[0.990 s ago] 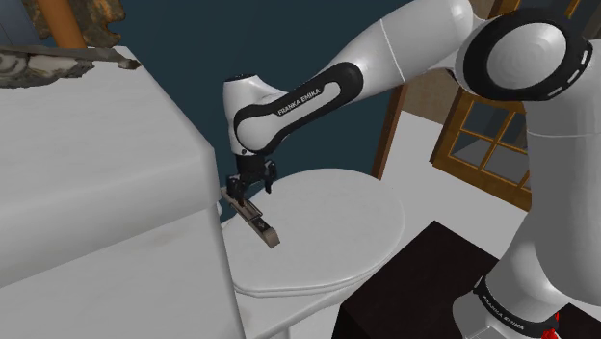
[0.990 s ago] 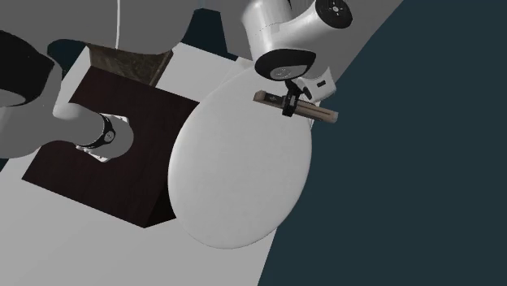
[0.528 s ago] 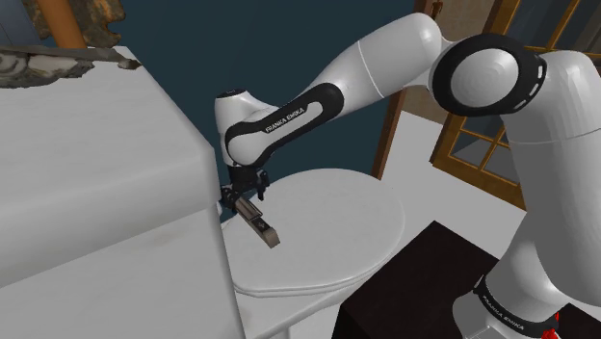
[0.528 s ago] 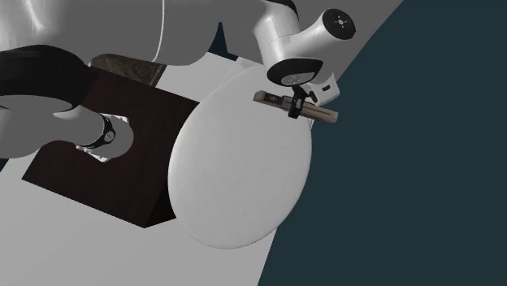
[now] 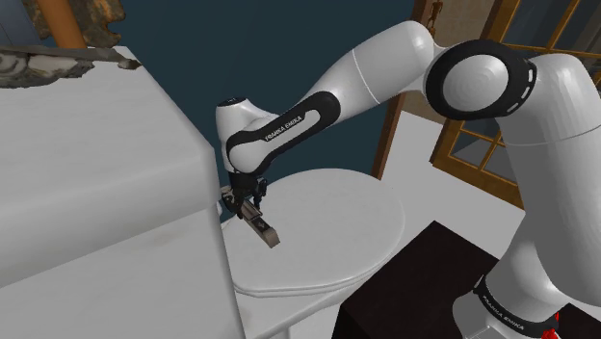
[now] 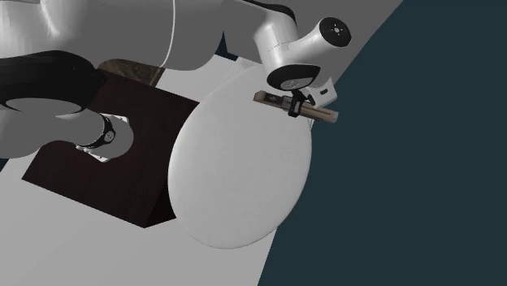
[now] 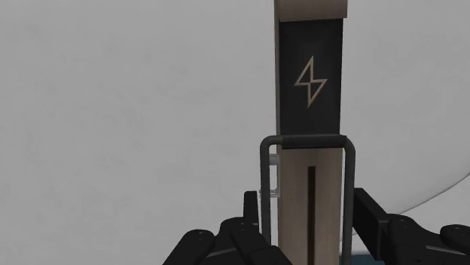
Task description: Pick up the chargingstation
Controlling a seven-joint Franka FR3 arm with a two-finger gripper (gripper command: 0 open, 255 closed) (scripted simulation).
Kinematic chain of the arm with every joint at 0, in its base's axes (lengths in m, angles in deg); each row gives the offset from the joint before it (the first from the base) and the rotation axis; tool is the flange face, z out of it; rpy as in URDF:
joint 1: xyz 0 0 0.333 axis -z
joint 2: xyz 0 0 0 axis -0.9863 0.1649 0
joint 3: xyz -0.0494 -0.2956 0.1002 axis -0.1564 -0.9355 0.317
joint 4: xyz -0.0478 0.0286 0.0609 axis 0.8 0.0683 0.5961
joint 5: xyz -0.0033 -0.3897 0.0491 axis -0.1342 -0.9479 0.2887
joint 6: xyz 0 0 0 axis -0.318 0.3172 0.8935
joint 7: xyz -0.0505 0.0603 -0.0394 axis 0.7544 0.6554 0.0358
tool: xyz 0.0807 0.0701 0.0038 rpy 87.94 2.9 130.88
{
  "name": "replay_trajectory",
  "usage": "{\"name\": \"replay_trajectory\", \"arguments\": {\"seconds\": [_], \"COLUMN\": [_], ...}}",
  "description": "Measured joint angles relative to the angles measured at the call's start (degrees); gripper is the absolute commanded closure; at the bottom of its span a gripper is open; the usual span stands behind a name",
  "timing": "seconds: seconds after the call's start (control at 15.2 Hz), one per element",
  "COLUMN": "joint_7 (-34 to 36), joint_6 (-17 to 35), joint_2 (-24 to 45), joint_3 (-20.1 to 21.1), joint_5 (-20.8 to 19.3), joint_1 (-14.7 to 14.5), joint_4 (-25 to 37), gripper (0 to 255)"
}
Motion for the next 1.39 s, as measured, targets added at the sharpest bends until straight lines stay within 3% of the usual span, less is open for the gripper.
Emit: {"name": "replay_trajectory", "arguments": {"seconds": [0.46, 1.39], "joint_7": [0.0, -0.9], "joint_6": [-0.1, -7.7], "joint_2": [-0.3, -5.7], "joint_3": [0.1, 1.0], "joint_5": [0.1, 1.6], "joint_1": [0.0, 0.6], "joint_4": [-0.2, 2.1], "gripper": [255, 255]}}
